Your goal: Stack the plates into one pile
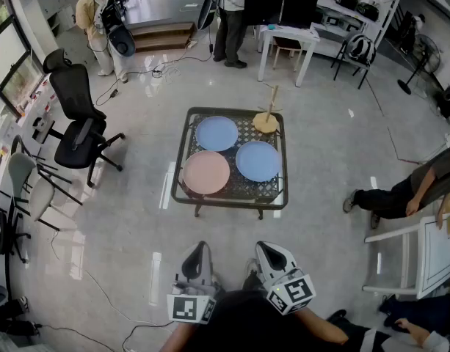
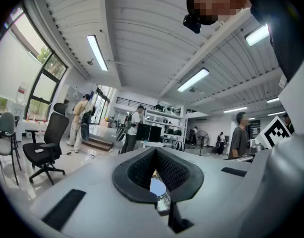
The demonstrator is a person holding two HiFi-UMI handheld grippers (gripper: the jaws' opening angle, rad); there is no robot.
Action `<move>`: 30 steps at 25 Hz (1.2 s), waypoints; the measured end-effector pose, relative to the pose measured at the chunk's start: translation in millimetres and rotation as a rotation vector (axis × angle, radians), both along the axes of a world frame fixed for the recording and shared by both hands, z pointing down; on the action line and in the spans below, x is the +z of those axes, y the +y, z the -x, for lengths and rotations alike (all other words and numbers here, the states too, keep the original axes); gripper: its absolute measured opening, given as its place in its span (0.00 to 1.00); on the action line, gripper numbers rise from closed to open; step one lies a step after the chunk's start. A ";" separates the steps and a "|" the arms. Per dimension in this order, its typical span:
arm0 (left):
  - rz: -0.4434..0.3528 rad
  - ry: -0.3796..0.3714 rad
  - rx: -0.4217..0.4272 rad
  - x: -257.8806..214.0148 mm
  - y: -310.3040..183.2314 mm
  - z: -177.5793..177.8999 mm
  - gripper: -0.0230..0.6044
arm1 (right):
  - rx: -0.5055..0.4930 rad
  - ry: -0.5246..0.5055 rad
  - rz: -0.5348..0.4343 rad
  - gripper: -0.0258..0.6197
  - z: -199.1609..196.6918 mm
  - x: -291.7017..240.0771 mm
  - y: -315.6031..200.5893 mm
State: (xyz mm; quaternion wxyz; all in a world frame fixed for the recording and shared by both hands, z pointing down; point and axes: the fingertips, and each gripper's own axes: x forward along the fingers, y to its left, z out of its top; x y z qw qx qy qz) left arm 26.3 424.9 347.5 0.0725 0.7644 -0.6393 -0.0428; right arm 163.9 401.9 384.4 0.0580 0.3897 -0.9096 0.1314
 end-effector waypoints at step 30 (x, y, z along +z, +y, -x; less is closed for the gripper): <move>-0.026 0.042 0.076 17.8 44.7 86.4 0.06 | 0.101 0.017 -0.034 0.04 81.2 9.5 45.0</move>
